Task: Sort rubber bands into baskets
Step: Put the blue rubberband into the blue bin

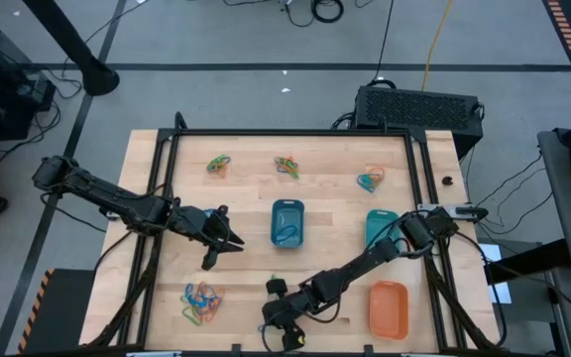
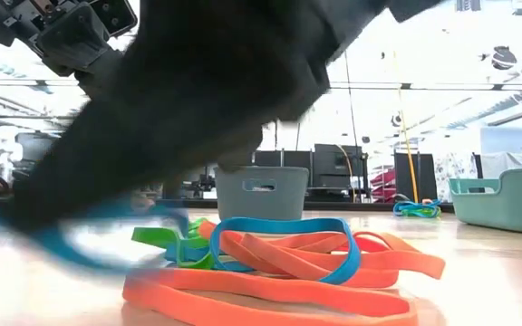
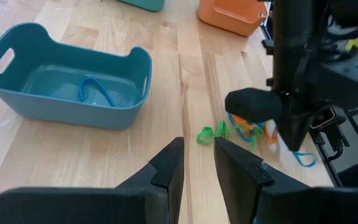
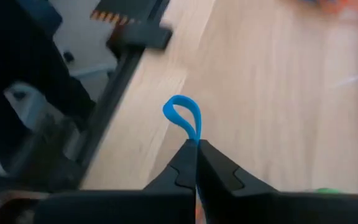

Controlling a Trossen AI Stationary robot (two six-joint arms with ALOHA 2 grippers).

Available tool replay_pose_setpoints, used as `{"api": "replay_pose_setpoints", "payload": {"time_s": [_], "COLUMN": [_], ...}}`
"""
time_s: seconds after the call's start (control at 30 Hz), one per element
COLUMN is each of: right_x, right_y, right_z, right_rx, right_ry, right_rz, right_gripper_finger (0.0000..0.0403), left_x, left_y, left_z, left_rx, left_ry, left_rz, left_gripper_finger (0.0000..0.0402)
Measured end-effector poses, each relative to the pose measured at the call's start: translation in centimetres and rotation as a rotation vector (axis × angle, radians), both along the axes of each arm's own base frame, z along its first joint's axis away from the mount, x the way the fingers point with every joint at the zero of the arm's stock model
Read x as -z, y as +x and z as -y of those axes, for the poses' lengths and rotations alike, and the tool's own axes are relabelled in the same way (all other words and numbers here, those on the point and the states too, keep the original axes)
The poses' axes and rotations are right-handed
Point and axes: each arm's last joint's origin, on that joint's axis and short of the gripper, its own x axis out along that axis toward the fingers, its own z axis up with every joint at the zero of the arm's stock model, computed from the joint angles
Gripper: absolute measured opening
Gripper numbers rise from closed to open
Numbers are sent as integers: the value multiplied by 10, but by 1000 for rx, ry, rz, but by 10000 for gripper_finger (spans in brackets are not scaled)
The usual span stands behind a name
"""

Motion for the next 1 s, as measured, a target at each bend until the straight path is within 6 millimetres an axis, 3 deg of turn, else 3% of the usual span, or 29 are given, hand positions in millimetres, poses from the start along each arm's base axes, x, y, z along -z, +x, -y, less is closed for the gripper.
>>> {"api": "replay_pose_setpoints", "payload": {"time_s": [0.17, 0.4, 0.77, 0.87, 1.0], "right_x": [-21, -61, -114, -112, -93], "right_y": [1, -18, -25, -30, -37], "right_z": [11, 36, 126, 153, 184], "right_rx": [82, 174, 346, 366, 372], "right_ry": [4, -198, -295, -309, -243], "right_rz": [14, -42, -120, -145, -156], "right_gripper_finger": [1, 0, 0, 0, 0], "left_x": [0, 0, -1, -1, 1], "left_y": [0, 0, 0, 0, -1], "left_z": [0, 1, 1, 1, 0], "left_rx": [7, 17, 5, -11, -69], "left_ry": [-3, -15, -37, -66, -127], "left_rz": [-5, -3, -2, -10, -46], "left_gripper_finger": [95, 95, 95, 95, 95]}}
